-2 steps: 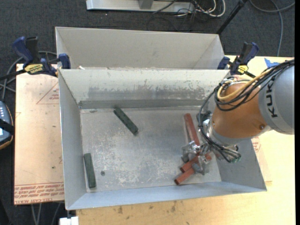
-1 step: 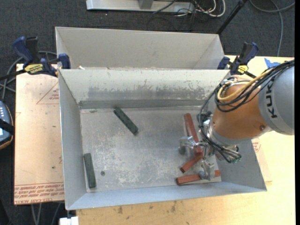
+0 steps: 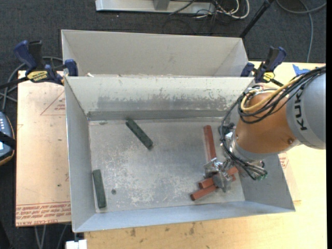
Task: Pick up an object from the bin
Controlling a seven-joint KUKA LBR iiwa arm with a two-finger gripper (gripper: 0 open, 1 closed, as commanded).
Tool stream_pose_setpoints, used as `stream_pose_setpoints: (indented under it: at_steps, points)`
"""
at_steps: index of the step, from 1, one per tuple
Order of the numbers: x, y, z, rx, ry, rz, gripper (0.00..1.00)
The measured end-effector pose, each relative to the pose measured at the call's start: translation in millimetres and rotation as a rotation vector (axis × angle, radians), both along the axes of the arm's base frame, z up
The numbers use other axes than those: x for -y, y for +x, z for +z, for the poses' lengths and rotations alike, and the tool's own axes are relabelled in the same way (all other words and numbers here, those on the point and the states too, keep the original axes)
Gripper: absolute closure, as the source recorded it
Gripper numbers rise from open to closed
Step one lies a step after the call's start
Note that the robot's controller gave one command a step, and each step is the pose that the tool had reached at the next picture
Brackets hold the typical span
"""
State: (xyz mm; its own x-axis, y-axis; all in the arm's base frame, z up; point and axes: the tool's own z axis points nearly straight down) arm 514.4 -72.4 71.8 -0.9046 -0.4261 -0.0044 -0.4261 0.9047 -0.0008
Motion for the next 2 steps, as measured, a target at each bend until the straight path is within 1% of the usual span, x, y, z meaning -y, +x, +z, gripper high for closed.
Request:
stream_pose_setpoints:
  at_steps: [1, 2]
  points:
    - [-15.5, -15.8, 120.0, 0.003, -0.002, 0.213, 1.00]
    - [-29.0, -16.8, 182.4, 0.005, -0.002, 0.241, 1.00]
